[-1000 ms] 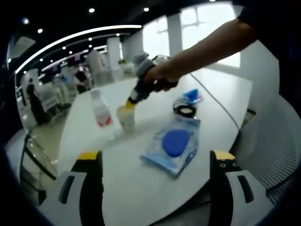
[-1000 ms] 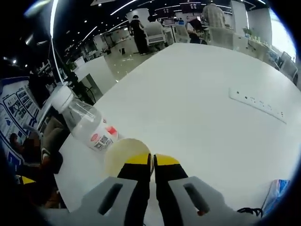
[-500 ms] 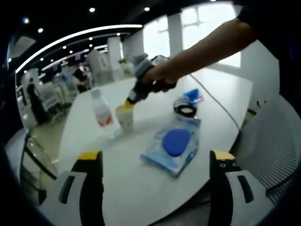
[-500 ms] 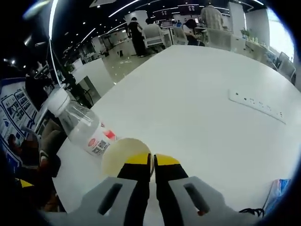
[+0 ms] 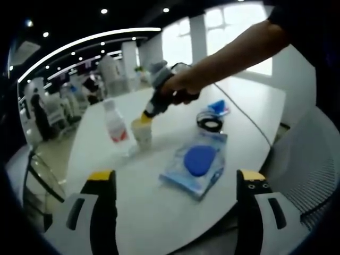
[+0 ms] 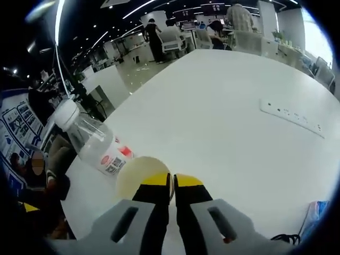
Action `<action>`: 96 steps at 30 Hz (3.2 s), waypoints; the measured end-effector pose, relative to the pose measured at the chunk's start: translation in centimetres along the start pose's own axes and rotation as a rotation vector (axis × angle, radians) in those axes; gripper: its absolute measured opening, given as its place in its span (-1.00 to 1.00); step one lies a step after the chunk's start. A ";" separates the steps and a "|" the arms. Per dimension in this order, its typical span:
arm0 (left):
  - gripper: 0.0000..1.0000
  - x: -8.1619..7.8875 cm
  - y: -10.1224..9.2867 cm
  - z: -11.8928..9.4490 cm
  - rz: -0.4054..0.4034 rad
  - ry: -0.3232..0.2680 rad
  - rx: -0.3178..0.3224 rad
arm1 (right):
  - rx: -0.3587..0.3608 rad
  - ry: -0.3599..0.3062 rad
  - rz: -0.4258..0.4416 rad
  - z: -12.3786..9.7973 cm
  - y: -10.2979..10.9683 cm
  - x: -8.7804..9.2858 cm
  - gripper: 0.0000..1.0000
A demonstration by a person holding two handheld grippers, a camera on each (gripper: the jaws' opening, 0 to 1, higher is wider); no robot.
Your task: Arrange the tabletop items into an orderly group along one side of the table until the central work area is clear of visible clutter.
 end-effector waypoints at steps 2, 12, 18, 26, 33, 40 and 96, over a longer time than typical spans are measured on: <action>0.81 0.0 0.0 0.0 -0.001 0.000 -0.002 | -0.003 0.003 0.001 0.0 0.1 0.0 -0.96; 0.81 0.0 0.0 0.0 0.000 0.001 -0.004 | -0.001 0.000 -0.008 0.1 -0.1 0.0 -0.92; 0.81 0.0 0.0 0.1 0.002 0.001 -0.003 | -0.013 -0.026 0.008 -0.2 -0.2 -0.4 -0.73; 0.81 -0.1 -0.1 0.1 0.006 0.001 0.001 | -0.036 -0.076 -0.013 -1.3 0.1 -0.8 -0.50; 0.81 -0.1 -0.1 0.1 0.011 0.000 0.003 | -0.061 -0.114 -0.013 -2.4 0.2 -0.8 -0.28; 0.83 -0.2 -0.1 0.0 0.011 -0.008 0.003 | -0.069 -0.152 -0.084 -3.6 -0.1 -0.7 0.03; 0.99 -1.0 -1.0 0.2 0.021 -0.046 0.040 | 0.027 -0.291 -0.286 -15.3 -11.2 10.8 0.85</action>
Point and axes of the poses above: the point that each gripper's makers call its tool centre point, and the gripper's own axes: z roughly forward along the fingers, y roughly to its left, x roughly out of its underside, the point moved 6 cm from there along -z, roughly backward along the fingers, and after that the axes turned 10 degrees about x, right-handed, at the moved point
